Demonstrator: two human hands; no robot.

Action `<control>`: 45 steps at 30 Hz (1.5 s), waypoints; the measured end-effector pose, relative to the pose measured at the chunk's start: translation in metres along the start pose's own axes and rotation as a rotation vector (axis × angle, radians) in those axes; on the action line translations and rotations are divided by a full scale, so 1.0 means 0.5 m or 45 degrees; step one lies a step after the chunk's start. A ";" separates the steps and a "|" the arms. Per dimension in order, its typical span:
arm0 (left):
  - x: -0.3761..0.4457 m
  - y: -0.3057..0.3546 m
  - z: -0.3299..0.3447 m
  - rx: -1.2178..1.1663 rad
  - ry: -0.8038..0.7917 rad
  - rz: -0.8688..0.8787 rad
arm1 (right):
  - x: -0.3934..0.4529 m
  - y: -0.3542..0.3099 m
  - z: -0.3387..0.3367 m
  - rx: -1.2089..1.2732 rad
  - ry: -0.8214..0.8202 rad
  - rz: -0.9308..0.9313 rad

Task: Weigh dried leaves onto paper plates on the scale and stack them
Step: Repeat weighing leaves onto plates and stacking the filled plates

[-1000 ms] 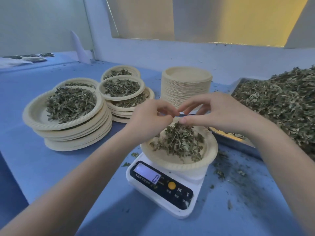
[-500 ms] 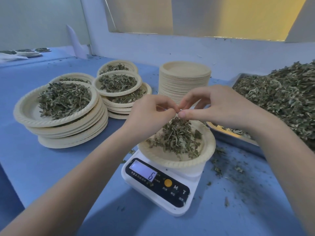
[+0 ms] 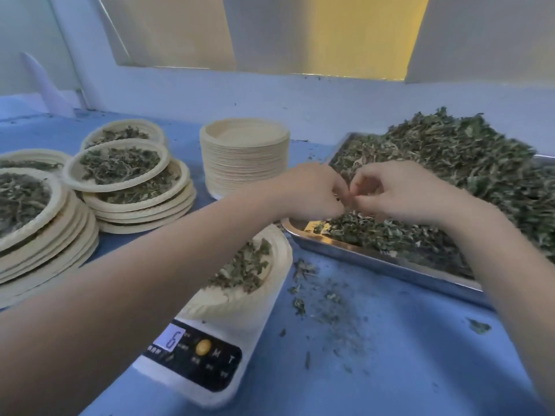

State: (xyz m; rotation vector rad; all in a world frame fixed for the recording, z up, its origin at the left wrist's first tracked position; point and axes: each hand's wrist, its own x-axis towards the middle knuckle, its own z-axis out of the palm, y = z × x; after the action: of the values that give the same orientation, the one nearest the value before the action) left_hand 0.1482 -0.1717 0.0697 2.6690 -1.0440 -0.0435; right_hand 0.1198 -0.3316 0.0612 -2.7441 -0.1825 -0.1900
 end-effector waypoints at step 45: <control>-0.267 -0.213 -0.023 -0.719 0.550 -0.536 | 0.018 -0.238 0.068 0.373 -0.072 -0.331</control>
State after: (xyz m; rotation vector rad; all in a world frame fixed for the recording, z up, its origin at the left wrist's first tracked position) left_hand 0.1213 -0.0046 0.0433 2.1845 -0.2688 0.1308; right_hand 0.1143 -0.2084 0.0746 -2.4290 -0.5389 -0.1424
